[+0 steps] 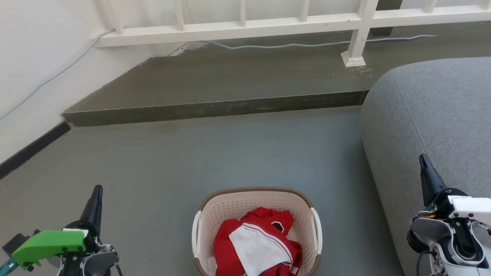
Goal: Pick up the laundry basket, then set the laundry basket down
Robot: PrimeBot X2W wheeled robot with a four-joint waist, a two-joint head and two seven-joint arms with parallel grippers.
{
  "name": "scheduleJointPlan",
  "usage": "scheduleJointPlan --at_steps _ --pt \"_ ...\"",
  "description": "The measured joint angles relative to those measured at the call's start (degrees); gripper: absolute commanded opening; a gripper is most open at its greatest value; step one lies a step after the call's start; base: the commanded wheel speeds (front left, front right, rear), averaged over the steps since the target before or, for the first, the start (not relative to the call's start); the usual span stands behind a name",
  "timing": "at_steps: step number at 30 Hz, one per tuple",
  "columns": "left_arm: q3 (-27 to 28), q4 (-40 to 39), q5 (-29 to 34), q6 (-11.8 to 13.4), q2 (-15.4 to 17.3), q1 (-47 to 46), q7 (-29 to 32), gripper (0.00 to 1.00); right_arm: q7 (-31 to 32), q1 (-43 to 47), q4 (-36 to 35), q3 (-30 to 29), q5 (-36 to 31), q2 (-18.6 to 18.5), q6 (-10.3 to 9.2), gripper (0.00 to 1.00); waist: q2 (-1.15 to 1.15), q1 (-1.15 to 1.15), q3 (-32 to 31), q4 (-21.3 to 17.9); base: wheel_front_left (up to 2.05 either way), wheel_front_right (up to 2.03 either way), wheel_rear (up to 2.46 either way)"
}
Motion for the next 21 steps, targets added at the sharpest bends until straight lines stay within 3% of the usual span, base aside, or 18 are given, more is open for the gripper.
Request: scheduleJointPlan --at_steps 21 --pt "0.0 0.0 0.0 0.0 0.0 0.0 0.0 0.0 0.0 0.0 0.0 0.0 0.0 0.0 0.0 0.0 0.0 0.0 0.0 0.0 0.0 0.0 0.0"
